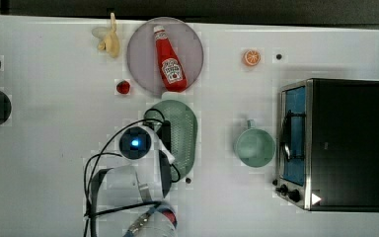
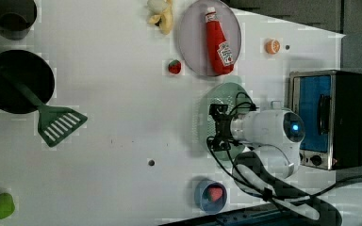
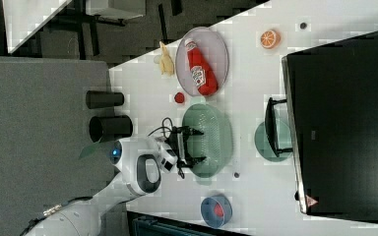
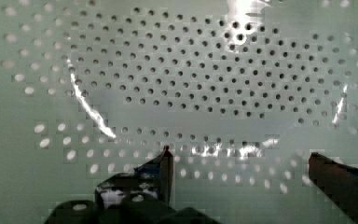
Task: Drag strainer right to left.
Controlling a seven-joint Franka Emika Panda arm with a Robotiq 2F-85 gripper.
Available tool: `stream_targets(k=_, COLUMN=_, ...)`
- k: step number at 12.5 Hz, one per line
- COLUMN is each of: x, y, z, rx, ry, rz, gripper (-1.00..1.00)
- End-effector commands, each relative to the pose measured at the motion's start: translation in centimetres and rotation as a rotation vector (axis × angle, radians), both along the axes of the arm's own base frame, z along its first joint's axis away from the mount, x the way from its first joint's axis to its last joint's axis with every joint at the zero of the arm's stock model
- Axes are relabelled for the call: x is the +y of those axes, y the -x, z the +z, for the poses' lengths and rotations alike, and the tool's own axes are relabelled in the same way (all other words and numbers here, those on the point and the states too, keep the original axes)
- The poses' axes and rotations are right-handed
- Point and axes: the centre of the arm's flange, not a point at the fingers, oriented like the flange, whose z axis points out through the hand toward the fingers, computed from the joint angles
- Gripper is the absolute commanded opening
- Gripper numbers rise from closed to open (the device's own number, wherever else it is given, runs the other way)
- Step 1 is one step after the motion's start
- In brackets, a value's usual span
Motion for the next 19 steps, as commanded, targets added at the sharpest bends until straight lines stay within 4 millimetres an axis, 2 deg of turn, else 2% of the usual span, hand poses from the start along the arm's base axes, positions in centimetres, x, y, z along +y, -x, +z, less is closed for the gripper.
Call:
stream_targets(k=1, x=4.9, y=0.4, z=0.0, rx=-0.009, ry=0.001, rz=-0.031, gripper=1.00)
stream_targets(k=12, x=15.7, y=-0.9, z=0.2, rx=0.004, ry=-0.064, rz=-0.011, gripper=1.00)
stream_targets(k=16, x=19.8, y=-0.5, z=0.3, rx=-0.003, ry=-0.079, rz=-0.047, gripper=1.00)
stream_targets(k=19, x=22.0, y=-0.4, z=0.4, rx=-0.012, ry=-0.090, rz=-0.042, gripper=1.00)
